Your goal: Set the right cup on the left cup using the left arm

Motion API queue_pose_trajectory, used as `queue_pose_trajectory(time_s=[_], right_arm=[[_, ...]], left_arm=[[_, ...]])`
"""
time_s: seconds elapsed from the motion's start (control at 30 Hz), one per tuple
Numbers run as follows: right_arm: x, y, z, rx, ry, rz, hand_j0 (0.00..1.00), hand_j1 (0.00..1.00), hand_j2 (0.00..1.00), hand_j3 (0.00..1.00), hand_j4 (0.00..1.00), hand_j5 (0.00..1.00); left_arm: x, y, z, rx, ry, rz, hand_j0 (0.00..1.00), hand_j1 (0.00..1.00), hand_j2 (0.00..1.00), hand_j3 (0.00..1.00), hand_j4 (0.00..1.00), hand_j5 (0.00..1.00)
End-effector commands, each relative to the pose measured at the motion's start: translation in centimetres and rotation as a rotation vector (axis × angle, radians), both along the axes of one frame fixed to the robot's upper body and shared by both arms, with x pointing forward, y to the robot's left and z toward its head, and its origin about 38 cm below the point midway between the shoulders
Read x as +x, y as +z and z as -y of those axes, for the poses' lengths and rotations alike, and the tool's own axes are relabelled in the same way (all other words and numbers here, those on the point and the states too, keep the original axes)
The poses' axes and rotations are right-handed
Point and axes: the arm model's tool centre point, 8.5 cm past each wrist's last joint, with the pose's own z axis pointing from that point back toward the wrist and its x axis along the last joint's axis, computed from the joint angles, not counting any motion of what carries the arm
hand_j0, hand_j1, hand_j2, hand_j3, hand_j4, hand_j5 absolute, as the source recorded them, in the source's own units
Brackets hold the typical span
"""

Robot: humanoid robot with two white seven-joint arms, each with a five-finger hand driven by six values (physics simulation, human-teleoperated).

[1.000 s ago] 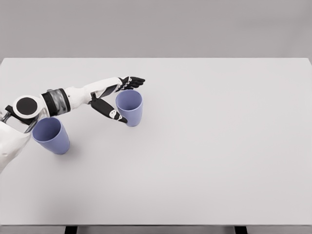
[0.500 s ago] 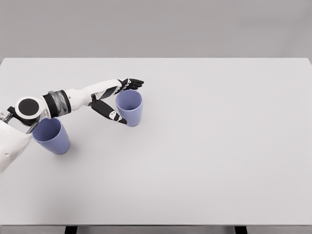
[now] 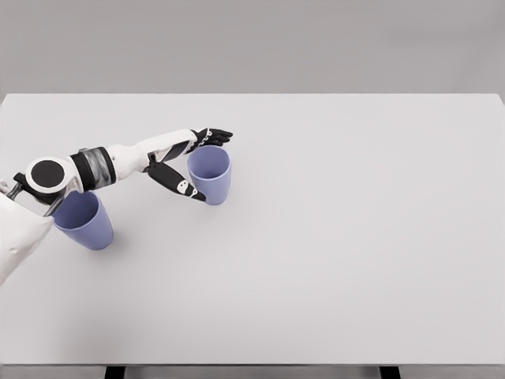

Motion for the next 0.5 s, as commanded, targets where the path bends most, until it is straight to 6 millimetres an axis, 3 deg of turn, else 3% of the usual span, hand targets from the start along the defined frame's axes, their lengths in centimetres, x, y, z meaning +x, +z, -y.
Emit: queue_pose_trajectory(time_s=[0.0,0.33,0.4,0.47], right_arm=[[0.0,0.0,0.01,0.0,0.0,0.0,1.0,1.0,1.0,1.0,1.0,1.0],[0.0,0.0,0.01,0.0,0.0,0.0,1.0,1.0,1.0,1.0,1.0,1.0],[0.0,0.0,0.01,0.0,0.0,0.0,1.0,1.0,1.0,1.0,1.0,1.0],[0.0,0.0,0.01,0.0,0.0,0.0,1.0,1.0,1.0,1.0,1.0,1.0]], left_arm=[[0.01,0.08,0.1,-0.008,-0.001,-0.001,0.96,0.96,0.96,0.96,0.96,0.96],[0.0,0.05,0.57,-0.019,-0.007,-0.002,0.94,0.94,0.94,0.94,0.94,0.94],[0.02,0.09,0.54,-0.019,-0.006,-0.001,0.85,0.85,0.85,0.85,0.85,0.85],[0.02,0.09,0.54,-0.019,-0.006,-0.001,0.85,0.85,0.85,0.85,0.85,0.85]])
